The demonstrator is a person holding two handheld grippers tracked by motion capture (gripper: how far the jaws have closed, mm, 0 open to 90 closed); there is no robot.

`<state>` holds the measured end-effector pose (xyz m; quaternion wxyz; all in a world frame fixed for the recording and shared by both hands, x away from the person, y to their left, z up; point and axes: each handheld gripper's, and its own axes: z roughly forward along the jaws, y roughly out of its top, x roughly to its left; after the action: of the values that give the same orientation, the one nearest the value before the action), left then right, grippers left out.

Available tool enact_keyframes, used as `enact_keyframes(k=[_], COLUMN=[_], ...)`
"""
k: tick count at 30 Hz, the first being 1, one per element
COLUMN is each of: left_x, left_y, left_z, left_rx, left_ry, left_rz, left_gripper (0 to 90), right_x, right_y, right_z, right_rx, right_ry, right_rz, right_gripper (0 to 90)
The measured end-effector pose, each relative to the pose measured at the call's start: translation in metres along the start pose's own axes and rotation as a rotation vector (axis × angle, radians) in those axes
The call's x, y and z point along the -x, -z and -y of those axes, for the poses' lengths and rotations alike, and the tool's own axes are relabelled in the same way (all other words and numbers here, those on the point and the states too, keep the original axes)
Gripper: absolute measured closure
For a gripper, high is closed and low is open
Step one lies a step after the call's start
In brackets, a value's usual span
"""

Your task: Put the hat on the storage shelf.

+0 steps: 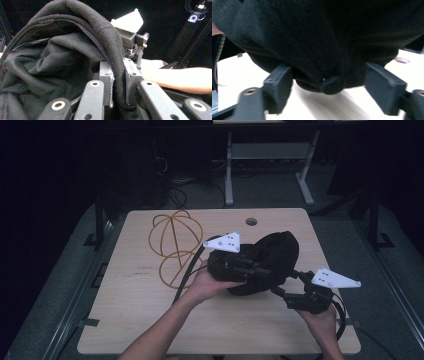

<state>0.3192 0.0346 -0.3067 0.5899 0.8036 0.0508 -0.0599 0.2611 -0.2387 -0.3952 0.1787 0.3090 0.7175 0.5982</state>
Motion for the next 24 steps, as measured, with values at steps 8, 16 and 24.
enact_keyframes(k=[8,16,24], left_x=[0.0,-0.002,-0.004], left_y=[0.007,0.014,0.024], left_z=[-0.004,-0.004,-0.004], left_rx=[0.03,0.062,0.079], left_ry=[0.011,0.028,0.041], left_rz=[0.013,0.007,-0.018], left_gripper=[79.6,77.3,72.6], right_x=[0.0,0.0,-0.006], right_y=[-0.002,0.014,0.027], right_z=[-0.003,-0.015,-0.033], right_rx=[0.033,0.064,0.094], right_ry=[-0.001,0.004,0.044], right_rz=[-0.046,-0.015,0.021], right_gripper=[68.1,72.1,72.7])
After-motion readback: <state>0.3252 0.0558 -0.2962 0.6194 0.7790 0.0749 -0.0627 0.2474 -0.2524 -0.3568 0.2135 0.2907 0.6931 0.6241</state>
